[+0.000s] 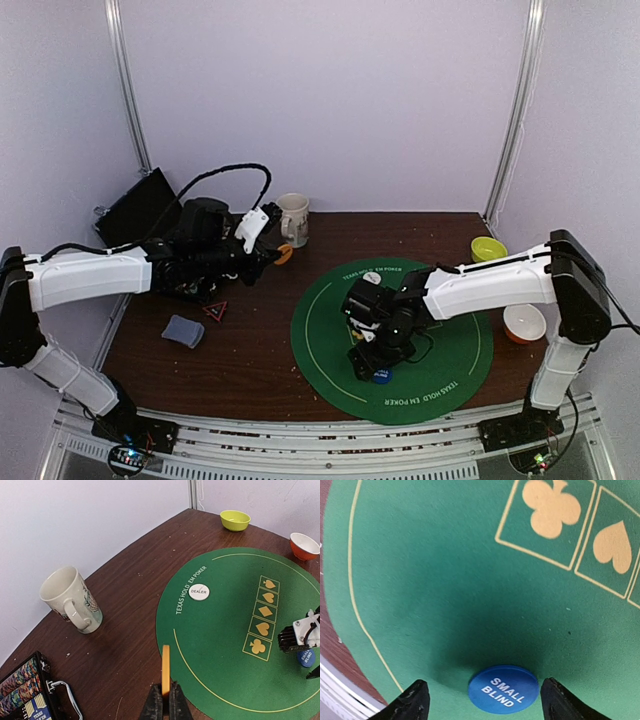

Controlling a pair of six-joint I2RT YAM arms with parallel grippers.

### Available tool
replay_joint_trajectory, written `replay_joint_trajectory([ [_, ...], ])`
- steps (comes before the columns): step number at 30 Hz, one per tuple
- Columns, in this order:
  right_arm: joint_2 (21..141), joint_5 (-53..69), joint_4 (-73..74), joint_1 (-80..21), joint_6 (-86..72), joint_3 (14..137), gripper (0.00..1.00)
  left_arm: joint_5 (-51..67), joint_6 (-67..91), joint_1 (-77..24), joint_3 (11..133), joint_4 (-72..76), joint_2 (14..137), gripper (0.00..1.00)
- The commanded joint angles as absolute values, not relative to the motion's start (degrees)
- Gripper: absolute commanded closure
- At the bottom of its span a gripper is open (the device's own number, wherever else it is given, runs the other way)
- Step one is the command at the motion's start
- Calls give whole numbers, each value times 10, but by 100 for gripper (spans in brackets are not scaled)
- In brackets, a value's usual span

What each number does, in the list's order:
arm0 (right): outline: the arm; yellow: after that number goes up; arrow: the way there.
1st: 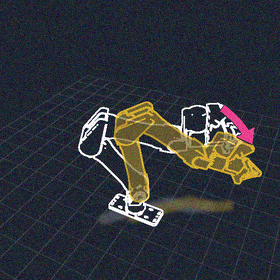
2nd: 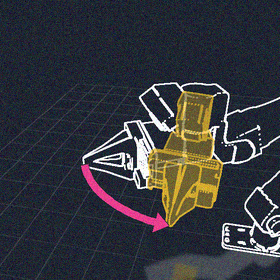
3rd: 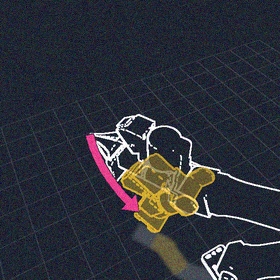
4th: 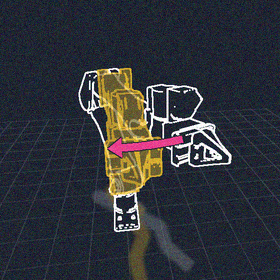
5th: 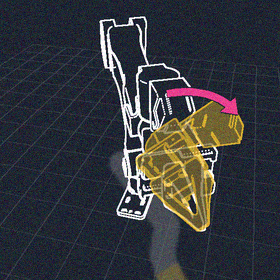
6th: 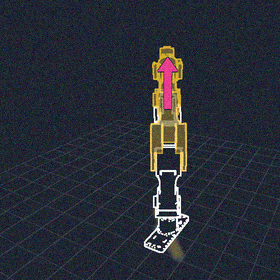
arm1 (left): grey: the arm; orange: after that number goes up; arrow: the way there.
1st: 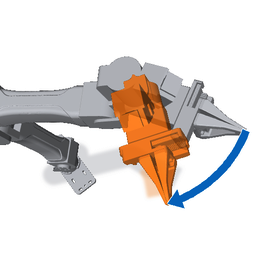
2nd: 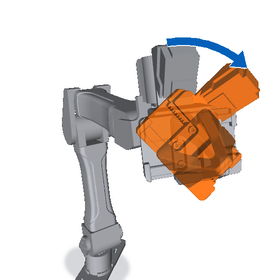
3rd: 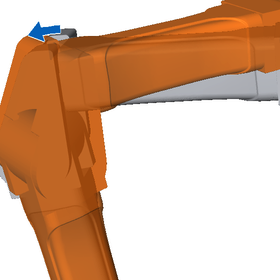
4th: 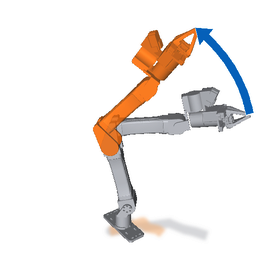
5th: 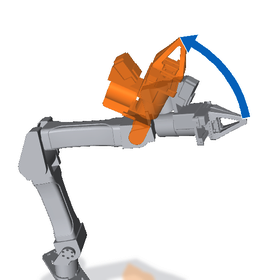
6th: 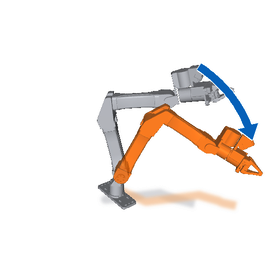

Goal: Distribute texas hold em gaming equipment
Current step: Move the small blind button to the poker table mat.

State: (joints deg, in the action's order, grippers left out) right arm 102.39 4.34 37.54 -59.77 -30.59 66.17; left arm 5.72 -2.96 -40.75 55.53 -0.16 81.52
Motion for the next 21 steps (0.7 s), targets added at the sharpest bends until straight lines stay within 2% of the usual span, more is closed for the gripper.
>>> replay_joint_trajectory([
  [1,1033,40,403,-600,-319,651,25,51,-38,-407,545,9,802,100],
  [10,1037,61,401,-596,-310,622,42,50,-45,-407,544,4,803,100],
  [21,1035,35,413,-586,-299,630,49,56,-48,-407,550,-1,809,100],
])
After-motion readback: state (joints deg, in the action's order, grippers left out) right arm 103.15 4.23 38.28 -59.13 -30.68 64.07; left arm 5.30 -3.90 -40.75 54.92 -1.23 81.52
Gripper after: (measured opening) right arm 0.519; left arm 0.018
